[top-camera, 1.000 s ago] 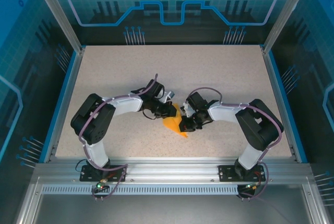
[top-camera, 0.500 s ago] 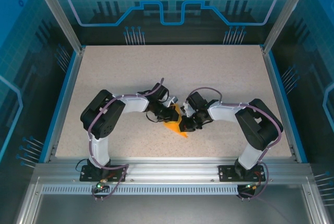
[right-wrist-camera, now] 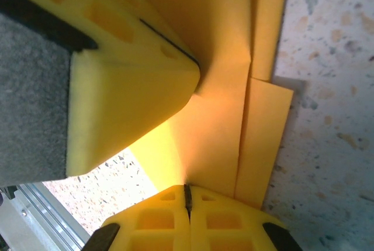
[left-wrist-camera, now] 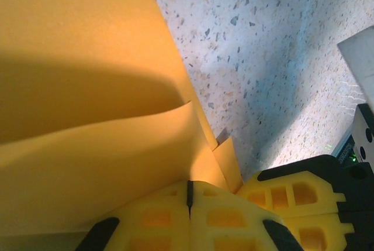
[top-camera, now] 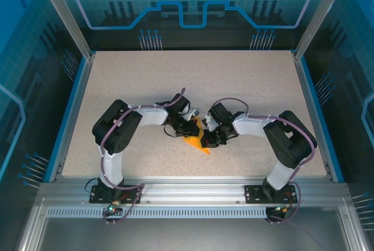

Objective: Fold a paper plane with a square sheet of paper (fold left side to right side)
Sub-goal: Fourth fold the wing at the center of the table.

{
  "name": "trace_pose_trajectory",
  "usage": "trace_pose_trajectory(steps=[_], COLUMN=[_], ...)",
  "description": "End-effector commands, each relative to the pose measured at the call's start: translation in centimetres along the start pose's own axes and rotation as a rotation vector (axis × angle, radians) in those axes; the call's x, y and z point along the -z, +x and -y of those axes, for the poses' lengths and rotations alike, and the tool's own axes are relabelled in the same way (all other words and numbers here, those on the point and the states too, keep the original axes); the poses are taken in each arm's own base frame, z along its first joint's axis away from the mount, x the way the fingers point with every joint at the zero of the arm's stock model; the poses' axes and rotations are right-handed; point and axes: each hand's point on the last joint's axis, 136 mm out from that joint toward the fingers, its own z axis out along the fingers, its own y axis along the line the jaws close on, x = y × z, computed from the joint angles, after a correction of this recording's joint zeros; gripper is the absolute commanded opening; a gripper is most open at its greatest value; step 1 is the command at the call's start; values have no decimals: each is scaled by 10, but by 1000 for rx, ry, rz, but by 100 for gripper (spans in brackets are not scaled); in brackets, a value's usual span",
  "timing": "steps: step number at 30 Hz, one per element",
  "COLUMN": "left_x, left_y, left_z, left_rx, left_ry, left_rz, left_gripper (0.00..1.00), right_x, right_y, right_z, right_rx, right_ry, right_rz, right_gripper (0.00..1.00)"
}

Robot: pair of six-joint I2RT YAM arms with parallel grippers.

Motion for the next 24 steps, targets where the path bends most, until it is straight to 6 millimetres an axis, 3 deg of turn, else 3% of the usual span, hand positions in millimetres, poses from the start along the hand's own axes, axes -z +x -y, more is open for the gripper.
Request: trace_pose_trajectory(steps=[1,7,19,24], left_x=[4,20,55,63], left_y=[-7,-26,-83,-93], left_z=[-36,-42,-73,-81], left_rx=[34,21,47,54], left_ry=[-110,-122,-142,-164], left_rz=[34,76,182,199], left_gripper=[2,2,3,3], right_x=[-10,-10,-6,-5], right_y=[48,51,54,55], right_z=[58,59,58,58], right_rx=[-109,-112,-115,-118], right_ry=[218,217,213,215], right_rz=[-151,-160,-159,-157], right_gripper=[0,0,0,0])
